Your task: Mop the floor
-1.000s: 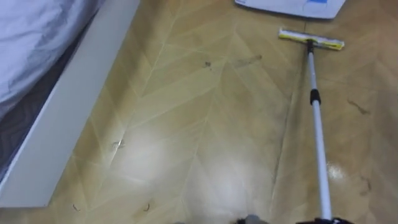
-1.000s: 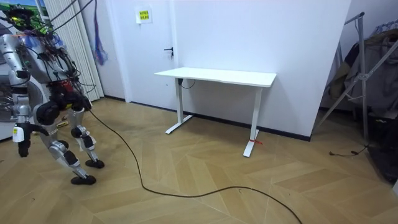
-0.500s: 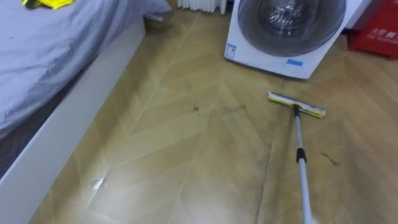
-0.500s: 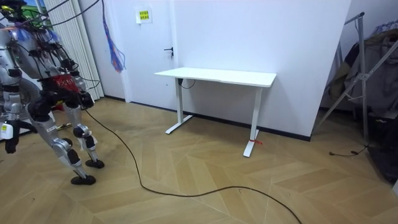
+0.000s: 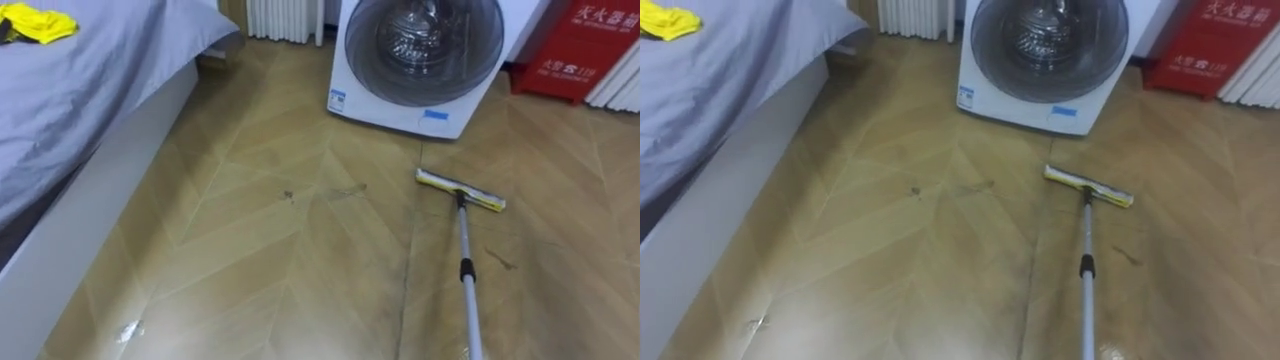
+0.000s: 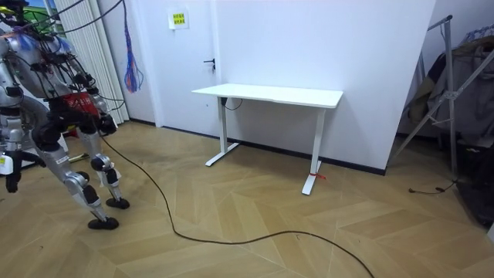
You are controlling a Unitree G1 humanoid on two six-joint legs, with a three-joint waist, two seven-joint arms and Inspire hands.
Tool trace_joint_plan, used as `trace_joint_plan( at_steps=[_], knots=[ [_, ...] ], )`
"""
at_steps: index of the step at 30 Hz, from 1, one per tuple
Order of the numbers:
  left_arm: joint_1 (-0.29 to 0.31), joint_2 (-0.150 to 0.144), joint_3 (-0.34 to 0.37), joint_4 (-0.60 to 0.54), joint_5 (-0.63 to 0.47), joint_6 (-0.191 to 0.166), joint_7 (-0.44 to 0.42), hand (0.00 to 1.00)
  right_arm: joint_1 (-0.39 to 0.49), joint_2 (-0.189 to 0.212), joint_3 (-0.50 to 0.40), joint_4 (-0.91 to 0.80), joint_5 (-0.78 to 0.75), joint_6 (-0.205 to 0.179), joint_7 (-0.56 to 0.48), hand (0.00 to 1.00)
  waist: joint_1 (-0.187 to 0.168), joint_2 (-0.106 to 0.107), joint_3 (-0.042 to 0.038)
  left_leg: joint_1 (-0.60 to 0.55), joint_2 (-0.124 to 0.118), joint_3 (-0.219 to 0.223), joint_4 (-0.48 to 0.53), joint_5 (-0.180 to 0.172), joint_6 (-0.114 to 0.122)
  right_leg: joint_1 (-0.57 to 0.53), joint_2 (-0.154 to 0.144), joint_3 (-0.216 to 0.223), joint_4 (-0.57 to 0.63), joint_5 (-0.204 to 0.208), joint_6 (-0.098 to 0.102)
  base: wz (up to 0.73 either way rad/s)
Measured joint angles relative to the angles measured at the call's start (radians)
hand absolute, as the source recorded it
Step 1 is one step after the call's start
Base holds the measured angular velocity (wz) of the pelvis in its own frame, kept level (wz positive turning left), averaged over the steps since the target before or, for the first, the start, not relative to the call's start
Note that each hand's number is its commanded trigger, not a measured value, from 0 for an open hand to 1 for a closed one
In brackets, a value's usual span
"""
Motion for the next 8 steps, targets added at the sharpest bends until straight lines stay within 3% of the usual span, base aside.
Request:
trace_joint_plan(
  at_steps=[8],
  knots=[
    [-0.006, -0.01, -0.001, 0.019, 0.0, 0.022, -0.043, 0.0, -0.003, -0.002, -0.003, 0.001, -0.001, 0.0, -0.013, 1.0, 0.009, 0.013, 0.0029, -0.003, 0.001, 0.003, 0.001, 0.0, 0.0, -0.014, 0.003, 0.009, 0.004, 0.001, -0.002, -0.04]
  ],
)
